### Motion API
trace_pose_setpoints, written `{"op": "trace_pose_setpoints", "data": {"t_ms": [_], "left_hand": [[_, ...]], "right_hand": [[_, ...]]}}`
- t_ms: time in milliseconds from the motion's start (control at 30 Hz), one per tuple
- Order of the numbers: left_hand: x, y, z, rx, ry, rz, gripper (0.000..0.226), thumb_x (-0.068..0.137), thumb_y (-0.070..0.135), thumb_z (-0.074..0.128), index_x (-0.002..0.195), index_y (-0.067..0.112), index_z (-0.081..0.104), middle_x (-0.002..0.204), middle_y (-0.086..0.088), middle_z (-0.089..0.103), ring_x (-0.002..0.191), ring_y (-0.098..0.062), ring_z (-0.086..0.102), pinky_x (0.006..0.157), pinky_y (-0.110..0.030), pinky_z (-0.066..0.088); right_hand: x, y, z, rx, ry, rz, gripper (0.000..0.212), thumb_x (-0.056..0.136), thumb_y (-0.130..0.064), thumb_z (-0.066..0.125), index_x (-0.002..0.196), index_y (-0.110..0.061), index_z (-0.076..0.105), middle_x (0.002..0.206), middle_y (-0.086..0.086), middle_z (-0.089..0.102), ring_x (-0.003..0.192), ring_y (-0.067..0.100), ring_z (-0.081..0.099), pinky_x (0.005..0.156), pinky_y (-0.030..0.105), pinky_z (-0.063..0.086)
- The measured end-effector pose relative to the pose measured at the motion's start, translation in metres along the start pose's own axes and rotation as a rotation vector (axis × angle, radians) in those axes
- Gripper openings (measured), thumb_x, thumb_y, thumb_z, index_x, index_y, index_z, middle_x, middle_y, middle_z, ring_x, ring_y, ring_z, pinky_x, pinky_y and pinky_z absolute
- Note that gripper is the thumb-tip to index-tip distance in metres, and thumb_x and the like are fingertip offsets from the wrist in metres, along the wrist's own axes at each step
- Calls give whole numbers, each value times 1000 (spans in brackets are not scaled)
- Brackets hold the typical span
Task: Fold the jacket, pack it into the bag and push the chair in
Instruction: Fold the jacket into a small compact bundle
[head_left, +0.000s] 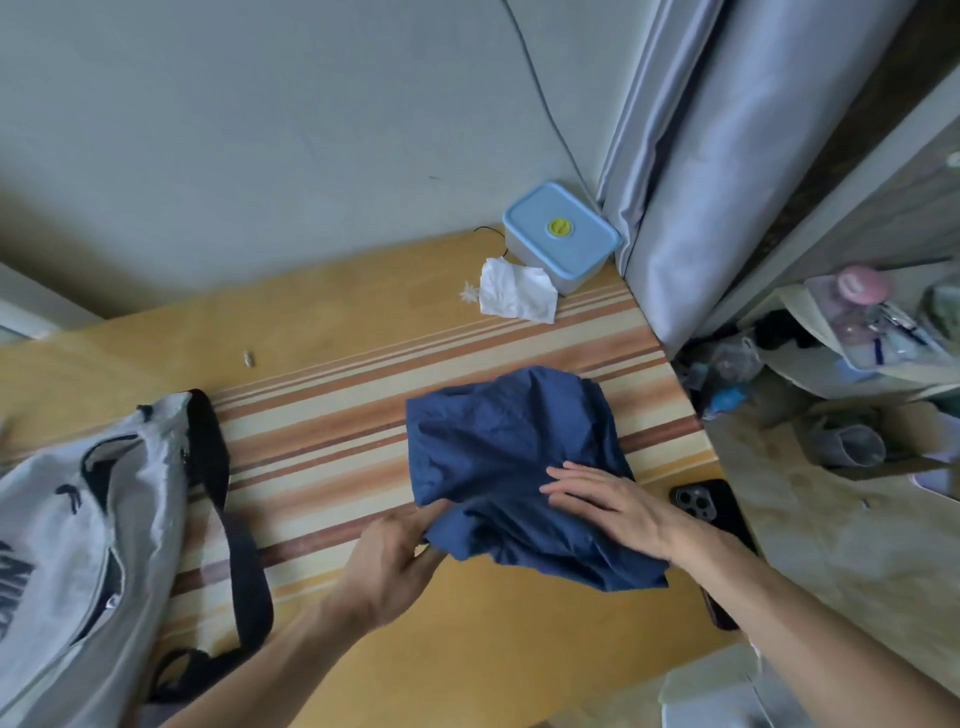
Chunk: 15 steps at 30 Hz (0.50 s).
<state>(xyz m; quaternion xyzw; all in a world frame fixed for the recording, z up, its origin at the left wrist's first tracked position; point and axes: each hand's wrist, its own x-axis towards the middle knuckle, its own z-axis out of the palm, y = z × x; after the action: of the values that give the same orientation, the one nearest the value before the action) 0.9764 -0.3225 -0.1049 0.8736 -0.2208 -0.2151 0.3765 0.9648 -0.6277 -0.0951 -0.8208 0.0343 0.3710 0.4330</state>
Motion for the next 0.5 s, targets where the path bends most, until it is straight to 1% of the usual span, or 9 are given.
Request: {"op": "trace_pose_setpoints", "data": {"t_ms": [33,67,133,200,267,333,367,433,500], "left_hand": [[0,5,-4,-94,40,-131,23,97,37,49,78,50,55,63,17,57,57,-6,49,57,-28,42],[3,8,-6,-180,107,-276,31,99,41,51,69,36,50,57,14,47,52,-7,39,54,-30,34],[16,11,-7,-299,261,-525,52,99,50,52,68,9,49,58,6,46,55,-13,41,56,-34,32],[34,10,-5,-306,347,-712,59,99,52,51,72,0,56,65,-3,58,64,-22,56,60,-37,41],[44,6,1,-270,386,-800,53,100,52,48,71,9,59,70,-7,64,73,-30,62,66,-39,47],[46,5,8,-209,438,-839,48,99,53,47,79,12,60,77,-8,66,79,-34,64,71,-40,51],[45,5,13,-149,491,-851,44,98,53,48,89,12,59,85,-8,67,83,-35,64,73,-42,53],[41,4,19,24,619,-799,36,97,47,56,112,15,51,107,-9,63,97,-36,62,76,-46,53],[37,0,25,265,690,-539,35,97,29,60,129,19,48,129,-12,55,116,-36,54,90,-51,50]], "right_hand": [[-5,-7,-1,354,-56,68,86,62,-92,59,129,-38,64,150,-18,51,139,-2,44,118,29,33],[-9,-9,-3,611,-97,106,74,62,-80,71,122,-37,65,139,-20,59,124,-4,56,108,19,40],[-10,0,-7,779,-58,40,79,58,-80,73,123,-37,58,128,-25,65,114,-9,61,103,16,43],[-15,-8,-6,659,-18,56,98,47,-94,67,125,-35,57,123,-26,69,114,-8,61,103,19,44],[-9,-21,0,445,94,72,71,49,-89,72,98,-39,57,88,-27,71,90,-2,64,79,18,47],[13,-27,10,252,400,123,41,72,-70,75,82,-34,58,73,-16,66,78,12,65,65,27,46],[24,-32,13,162,541,169,37,82,-65,69,77,-30,58,70,-10,65,77,20,66,63,31,47],[43,-31,19,-27,745,264,41,91,-60,59,82,-19,59,76,2,68,80,31,68,64,35,52],[55,-25,26,-245,911,259,35,91,-45,67,105,-15,58,100,9,69,94,35,66,74,40,52]]}}
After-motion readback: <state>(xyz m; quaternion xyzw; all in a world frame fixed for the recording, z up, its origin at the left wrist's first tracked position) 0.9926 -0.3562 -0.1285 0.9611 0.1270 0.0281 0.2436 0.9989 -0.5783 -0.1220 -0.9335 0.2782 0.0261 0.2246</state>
